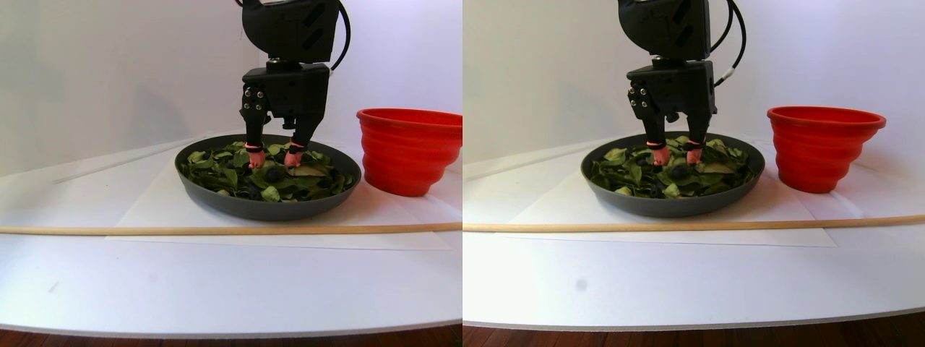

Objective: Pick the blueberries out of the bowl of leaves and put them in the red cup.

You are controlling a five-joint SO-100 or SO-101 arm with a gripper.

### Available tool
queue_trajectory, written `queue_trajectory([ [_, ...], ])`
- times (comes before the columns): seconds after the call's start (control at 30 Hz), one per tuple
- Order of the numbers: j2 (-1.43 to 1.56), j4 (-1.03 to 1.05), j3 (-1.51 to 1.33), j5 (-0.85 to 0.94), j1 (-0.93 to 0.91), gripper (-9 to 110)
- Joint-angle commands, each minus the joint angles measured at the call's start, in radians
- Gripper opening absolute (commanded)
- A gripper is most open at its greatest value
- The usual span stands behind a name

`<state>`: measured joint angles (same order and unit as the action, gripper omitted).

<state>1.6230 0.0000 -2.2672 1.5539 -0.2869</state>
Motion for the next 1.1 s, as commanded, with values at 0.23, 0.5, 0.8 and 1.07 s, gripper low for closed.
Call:
queue_trajectory([
  [0.23,-0.023,-0.035,0.058,-0.028,0.006,20],
  [0.5,-0.043,-0.049,0.067,-0.037,0.015,19],
  [0.8,-0.084,-0.072,0.083,-0.031,0.008,19],
  [1.07,-0.107,-0.081,0.1,-0.032,0.006,19],
])
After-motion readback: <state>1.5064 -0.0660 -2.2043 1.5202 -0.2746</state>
